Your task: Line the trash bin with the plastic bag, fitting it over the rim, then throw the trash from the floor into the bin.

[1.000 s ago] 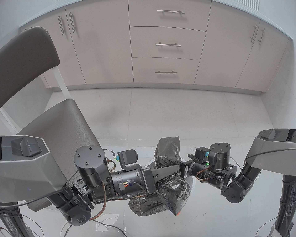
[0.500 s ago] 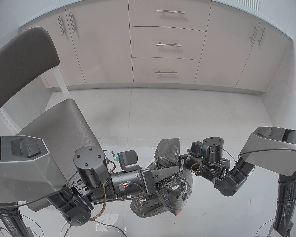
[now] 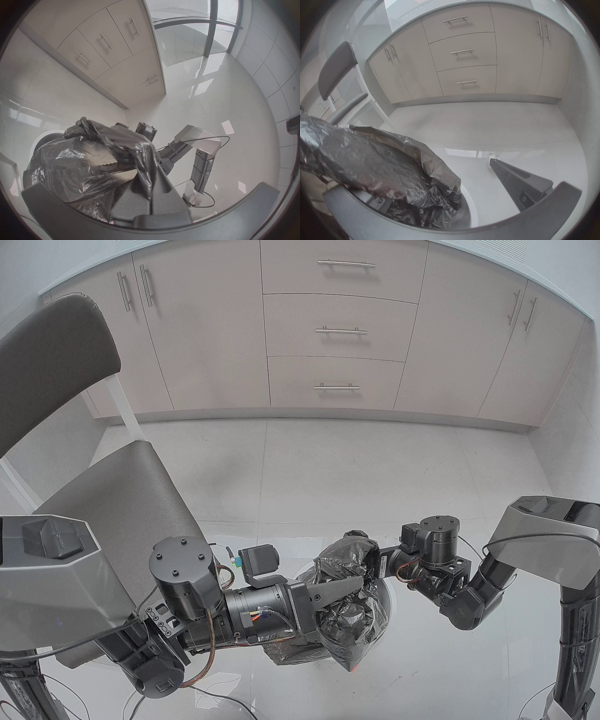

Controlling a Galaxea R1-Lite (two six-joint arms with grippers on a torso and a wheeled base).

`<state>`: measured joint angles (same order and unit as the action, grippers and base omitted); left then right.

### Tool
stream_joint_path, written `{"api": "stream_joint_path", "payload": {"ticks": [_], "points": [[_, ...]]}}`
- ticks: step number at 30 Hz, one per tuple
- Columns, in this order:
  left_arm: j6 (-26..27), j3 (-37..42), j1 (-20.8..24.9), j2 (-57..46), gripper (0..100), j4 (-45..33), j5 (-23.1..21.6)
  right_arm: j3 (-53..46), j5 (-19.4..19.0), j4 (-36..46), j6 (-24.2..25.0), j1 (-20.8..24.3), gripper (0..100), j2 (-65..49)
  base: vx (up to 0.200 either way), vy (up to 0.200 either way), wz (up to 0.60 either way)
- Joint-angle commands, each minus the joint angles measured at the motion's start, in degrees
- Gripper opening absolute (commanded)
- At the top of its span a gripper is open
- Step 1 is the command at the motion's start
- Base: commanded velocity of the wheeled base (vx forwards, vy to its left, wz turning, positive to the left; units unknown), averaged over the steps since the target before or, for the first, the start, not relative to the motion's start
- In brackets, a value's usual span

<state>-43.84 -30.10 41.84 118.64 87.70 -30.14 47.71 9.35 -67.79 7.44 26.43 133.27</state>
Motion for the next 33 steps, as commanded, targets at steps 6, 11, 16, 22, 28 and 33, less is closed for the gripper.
{"api": "stream_joint_path", "payload": {"ticks": [6,11,16,22,28,33], "points": [[0.3,-0.5,-0.3,2.4,0,0.0,0.0,-4.7,3.7,-0.1,-1.7,-3.1,100,-2.6,0.000,0.000,0.00],[0.3,-0.7,-0.4,3.4,0,0.0,0.0,-7.2,3.7,-0.2,-1.9,-4.0,100,-4.8,0.000,0.000,0.00],[0.3,-0.8,-0.4,3.4,0,0.0,0.0,-10.4,3.8,-0.4,-2.0,-5.2,100,-7.0,0.000,0.000,0.00],[0.2,-0.8,-0.4,3.1,0,0.0,0.0,-13.7,3.7,-0.6,-2.0,-6.4,100,-9.5,0.000,0.000,0.00],[0.2,-0.6,-0.4,3.3,0,0.0,-0.1,-17.2,3.7,-1.4,-1.8,-7.8,100,-10.1,0.000,0.000,0.00],[-0.2,-0.6,-0.2,3.7,0,0.0,-0.1,-21.2,3.7,-6.6,-1.9,-9.5,100,-9.9,0.000,0.000,0.00]]}}
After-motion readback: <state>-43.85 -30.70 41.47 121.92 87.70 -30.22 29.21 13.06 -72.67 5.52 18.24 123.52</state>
